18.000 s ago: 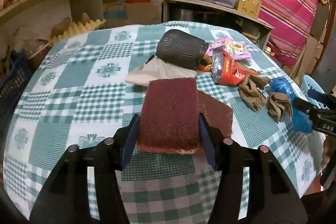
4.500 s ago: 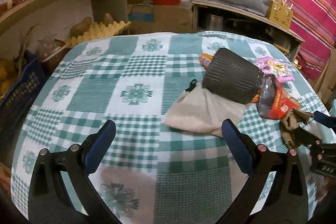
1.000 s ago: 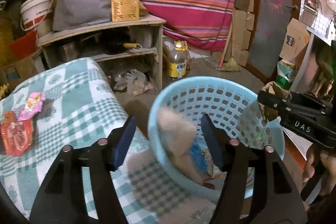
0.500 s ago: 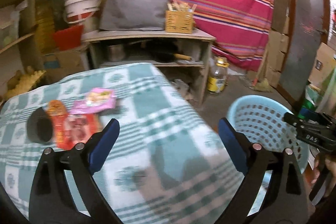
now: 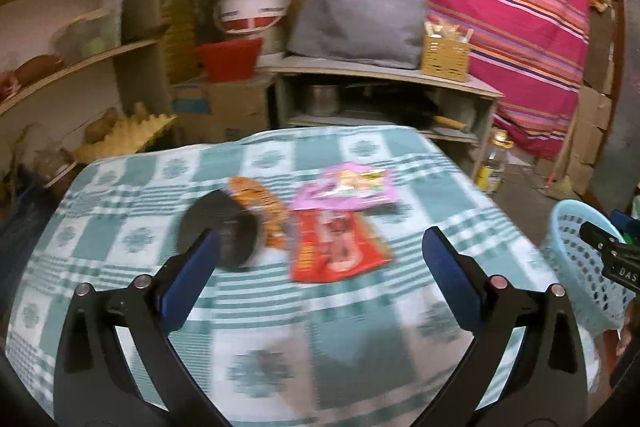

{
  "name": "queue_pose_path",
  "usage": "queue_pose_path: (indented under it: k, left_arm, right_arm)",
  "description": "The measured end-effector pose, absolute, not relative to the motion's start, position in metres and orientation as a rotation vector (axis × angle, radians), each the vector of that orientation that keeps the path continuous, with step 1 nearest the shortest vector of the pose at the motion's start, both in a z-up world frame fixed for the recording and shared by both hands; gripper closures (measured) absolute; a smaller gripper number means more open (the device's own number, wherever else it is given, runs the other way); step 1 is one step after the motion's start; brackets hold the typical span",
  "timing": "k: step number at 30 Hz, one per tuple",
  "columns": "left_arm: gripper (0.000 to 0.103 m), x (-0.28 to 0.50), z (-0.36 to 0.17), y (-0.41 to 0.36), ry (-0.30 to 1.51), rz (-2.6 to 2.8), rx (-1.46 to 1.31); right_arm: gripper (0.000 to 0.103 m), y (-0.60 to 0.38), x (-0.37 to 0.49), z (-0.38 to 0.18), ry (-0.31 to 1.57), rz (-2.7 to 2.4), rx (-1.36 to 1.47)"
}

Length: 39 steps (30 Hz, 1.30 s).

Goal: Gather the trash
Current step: 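Open the left tool to drop the beige bag while the right tool drops the brown cloth, then reach the left tool to the black ribbed rubber pad and close on it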

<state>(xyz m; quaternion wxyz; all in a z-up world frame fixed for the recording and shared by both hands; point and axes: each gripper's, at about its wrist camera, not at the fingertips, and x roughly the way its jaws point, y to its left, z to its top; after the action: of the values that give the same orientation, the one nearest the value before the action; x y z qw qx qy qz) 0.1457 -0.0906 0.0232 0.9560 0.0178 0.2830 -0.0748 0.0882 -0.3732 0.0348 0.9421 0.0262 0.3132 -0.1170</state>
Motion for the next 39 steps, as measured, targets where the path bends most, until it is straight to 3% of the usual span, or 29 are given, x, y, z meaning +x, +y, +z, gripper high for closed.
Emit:
queue_pose_path:
  k: [16,31,39]
  left_arm:
    - [0.006,0.172,-0.007,0.01,0.666,-0.02,0.023]
    - [0.006,0.214,-0.026,0.011,0.748,-0.135,-0.037]
    - [0.006,0.235,-0.037,-0.01,0.76,-0.13,0.073]
  right_arm:
    - [0.017,-0.275,0.133,0.013,0.714,-0.102,-0.02]
    - [0.017,-0.26,0.16,-0.008,0.773,-0.069,-0.009]
    - [0.017,-0.259,0.17,-0.013,0.786,-0.052,-0.011]
